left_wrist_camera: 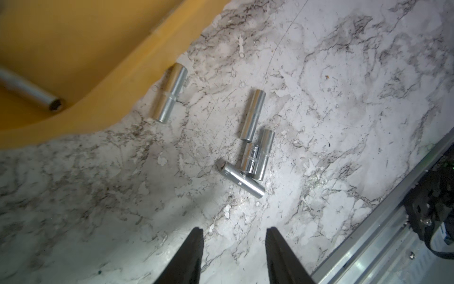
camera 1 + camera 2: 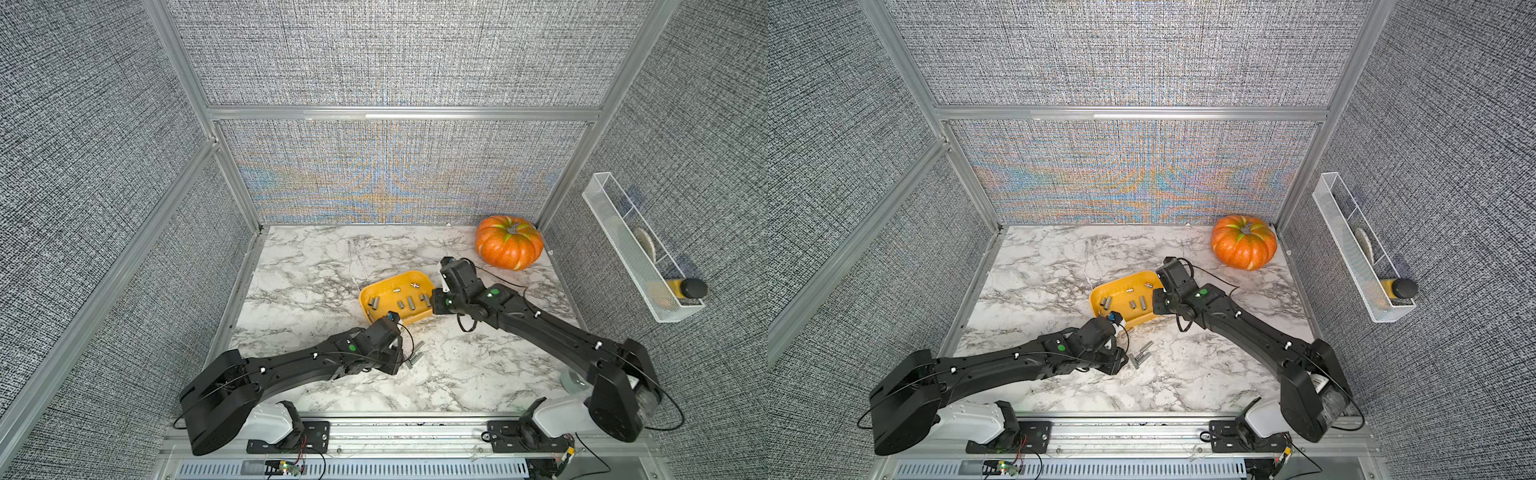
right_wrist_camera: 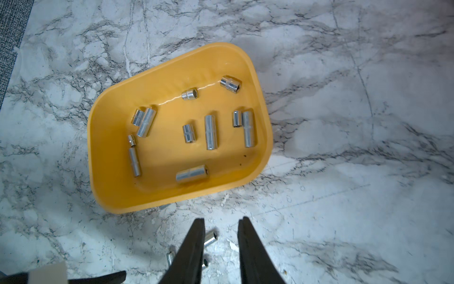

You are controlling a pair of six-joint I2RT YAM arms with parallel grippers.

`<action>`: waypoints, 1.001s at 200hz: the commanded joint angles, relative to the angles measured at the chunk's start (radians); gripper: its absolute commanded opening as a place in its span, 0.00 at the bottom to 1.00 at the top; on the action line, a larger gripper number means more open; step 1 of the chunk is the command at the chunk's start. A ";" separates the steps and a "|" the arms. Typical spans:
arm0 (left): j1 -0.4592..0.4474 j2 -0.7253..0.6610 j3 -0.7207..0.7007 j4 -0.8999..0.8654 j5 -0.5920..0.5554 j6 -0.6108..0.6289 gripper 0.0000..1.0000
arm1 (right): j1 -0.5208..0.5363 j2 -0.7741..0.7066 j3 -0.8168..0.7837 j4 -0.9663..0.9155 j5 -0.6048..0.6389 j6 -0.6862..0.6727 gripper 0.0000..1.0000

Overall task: Put the socket on the desktop into the storage box
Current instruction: Place the socket head in the storage box, then pick up the socket head at the center of the board.

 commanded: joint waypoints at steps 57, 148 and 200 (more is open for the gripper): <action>-0.034 0.097 0.021 0.063 0.001 -0.006 0.44 | 0.101 -0.291 -0.327 -0.017 -0.070 0.026 0.51; -0.033 0.008 -0.069 0.058 -0.071 -0.117 0.44 | 0.360 -0.006 -0.361 0.137 -0.038 -0.008 0.57; -0.033 -0.057 -0.127 0.069 -0.091 -0.179 0.44 | 0.372 0.085 -0.351 0.185 0.000 -0.031 0.57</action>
